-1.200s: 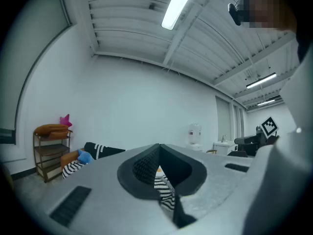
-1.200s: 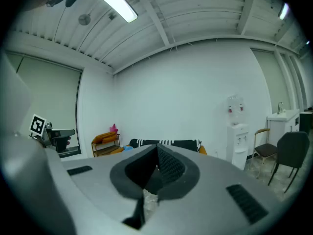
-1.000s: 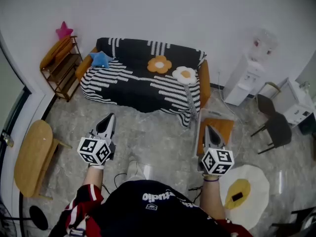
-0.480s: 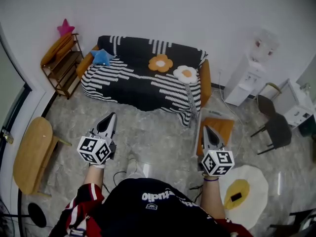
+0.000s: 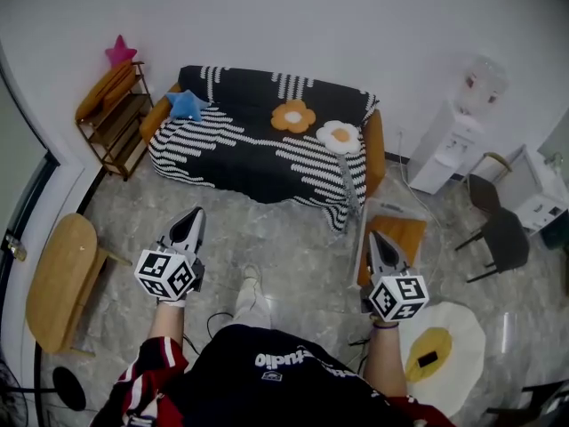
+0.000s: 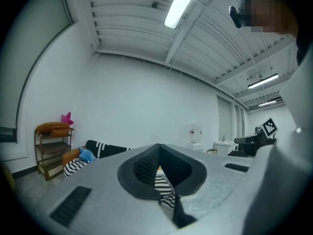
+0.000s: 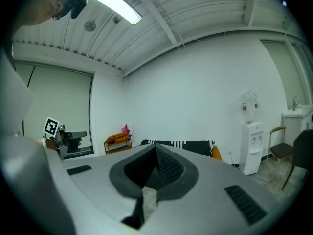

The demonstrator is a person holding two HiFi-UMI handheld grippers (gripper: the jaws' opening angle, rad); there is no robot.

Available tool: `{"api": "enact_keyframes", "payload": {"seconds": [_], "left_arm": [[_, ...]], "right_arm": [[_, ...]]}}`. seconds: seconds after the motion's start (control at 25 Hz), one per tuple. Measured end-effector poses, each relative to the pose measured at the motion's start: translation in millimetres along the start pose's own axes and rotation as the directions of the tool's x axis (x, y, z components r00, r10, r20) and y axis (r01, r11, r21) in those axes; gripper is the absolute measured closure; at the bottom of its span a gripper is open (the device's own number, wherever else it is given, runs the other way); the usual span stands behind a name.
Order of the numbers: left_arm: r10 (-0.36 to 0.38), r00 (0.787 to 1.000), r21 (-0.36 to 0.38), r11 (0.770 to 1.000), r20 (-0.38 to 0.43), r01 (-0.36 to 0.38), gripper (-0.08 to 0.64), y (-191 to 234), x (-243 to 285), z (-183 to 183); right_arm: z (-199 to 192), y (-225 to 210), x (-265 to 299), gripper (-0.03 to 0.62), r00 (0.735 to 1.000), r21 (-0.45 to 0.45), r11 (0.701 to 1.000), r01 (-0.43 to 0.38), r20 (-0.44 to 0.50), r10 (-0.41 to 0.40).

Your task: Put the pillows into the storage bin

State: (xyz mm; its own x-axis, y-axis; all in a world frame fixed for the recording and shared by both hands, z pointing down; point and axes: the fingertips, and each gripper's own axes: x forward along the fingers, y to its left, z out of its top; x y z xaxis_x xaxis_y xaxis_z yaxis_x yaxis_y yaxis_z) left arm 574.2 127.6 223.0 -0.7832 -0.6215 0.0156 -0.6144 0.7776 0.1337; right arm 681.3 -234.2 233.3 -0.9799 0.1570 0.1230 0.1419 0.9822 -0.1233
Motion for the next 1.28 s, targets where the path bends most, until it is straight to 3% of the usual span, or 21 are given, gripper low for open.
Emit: {"api": "enact_keyframes", "payload": {"seconds": [0.2, 0.48, 0.8, 1.28], "left_arm": [[0.006, 1.000, 0.042, 0.999, -0.016, -0.005, 0.558, 20, 23, -6], [0.018, 1.000, 0.032, 0.999, -0.001, -0.018, 0.557, 56, 75, -5], [-0.006, 1.000, 0.016, 1.000, 0.002, 0.006, 0.557, 107, 157, -7], [-0.070, 0.998, 0.015, 0.997, 0.005, 0.070, 0.557, 192, 271, 25]], "right_arm": [[-6, -13, 21, 0.589, 0.999, 0.007, 0.999, 0.048, -0.021, -0.048], [0, -39, 72, 0.589, 0.994, -0.009, 0.995, 0.099, -0.049, -0.099], [13, -45, 168, 0.589, 0.992, -0.049, 0.993, 0.104, -0.074, -0.107], [56, -50, 311, 0.589, 0.987, -0.074, 0.986, 0.148, -0.045, -0.152]]}}
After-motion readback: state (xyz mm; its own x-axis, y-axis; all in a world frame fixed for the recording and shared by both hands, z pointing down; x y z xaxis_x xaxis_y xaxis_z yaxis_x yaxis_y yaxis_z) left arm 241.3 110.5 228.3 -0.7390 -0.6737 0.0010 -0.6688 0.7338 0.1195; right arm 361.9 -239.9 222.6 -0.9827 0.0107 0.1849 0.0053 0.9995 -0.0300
